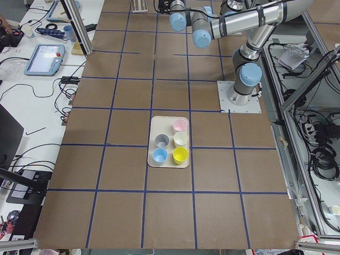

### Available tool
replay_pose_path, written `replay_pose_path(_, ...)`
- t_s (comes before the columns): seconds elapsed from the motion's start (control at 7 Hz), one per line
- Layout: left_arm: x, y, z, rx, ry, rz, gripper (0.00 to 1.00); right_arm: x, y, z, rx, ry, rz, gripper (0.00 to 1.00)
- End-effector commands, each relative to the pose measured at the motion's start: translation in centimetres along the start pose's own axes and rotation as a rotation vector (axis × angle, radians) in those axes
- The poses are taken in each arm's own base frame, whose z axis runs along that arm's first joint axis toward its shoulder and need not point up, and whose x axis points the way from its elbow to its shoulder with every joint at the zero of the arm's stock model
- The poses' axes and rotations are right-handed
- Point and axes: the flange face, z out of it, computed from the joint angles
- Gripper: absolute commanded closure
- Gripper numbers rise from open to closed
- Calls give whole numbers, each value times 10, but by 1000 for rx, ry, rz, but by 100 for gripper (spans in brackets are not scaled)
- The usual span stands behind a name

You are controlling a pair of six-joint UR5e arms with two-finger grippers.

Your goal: Transfer IKEA cup to right arm and place on rack

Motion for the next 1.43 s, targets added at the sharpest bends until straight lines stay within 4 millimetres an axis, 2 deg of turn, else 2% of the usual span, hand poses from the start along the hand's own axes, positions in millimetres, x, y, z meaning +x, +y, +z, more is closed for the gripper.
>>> replay_pose_path(0.0,3,1,0,1,21,-8,100,-1,-2,-1,0,5,-15,75)
replay_pose_path(0.14,3,0,0,1,21,-12,57,-1,-2,-1,0,5,-15,78)
replay_pose_path(0.29,3,1,0,1,21,-14,1,-1,-3,-1,-1,6,-14,78)
replay_pose_path(0.57,4,1,0,1,17,-17,0,-1,-4,-3,-4,8,-18,81)
replay_pose_path(0.86,6,1,-5,12,-1,-63,0,7,7,-7,-7,16,2,83)
replay_pose_path(1.14,2,-1,-11,26,-90,-97,0,10,17,-18,-29,27,37,83)
replay_pose_path(1.29,-5,-6,-21,49,-198,-104,0,13,30,-27,-97,35,47,83)
